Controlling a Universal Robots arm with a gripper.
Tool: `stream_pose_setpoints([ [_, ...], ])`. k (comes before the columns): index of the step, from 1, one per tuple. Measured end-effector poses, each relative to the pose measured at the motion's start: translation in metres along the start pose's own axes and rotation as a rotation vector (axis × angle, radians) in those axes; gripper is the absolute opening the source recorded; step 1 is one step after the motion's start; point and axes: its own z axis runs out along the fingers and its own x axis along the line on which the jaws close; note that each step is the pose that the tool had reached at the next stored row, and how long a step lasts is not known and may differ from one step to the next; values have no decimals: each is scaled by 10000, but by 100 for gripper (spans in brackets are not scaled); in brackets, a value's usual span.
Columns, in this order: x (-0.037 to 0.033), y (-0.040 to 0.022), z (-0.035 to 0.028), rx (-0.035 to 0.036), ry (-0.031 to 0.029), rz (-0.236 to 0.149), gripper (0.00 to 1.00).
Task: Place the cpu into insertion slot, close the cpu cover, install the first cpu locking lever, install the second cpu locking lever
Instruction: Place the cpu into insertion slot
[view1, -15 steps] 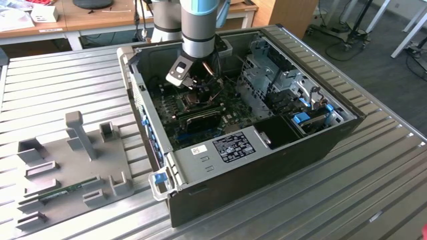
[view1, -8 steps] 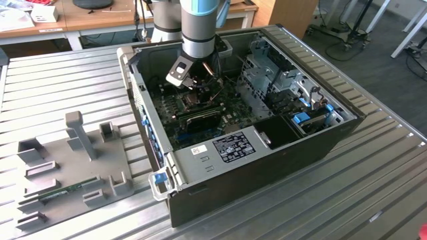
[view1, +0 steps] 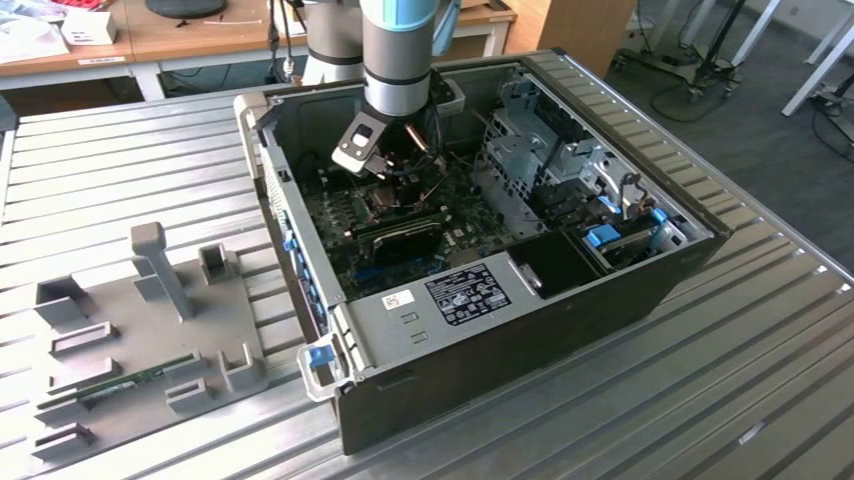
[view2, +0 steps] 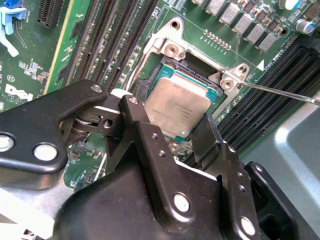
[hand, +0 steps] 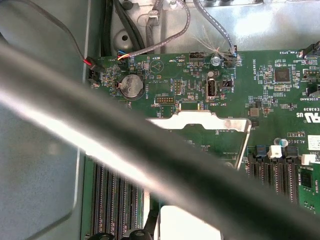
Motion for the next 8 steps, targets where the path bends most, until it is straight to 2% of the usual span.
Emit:
stream_pose_setpoints([
  [8, 0, 0, 1, 3, -3, -1, 59],
])
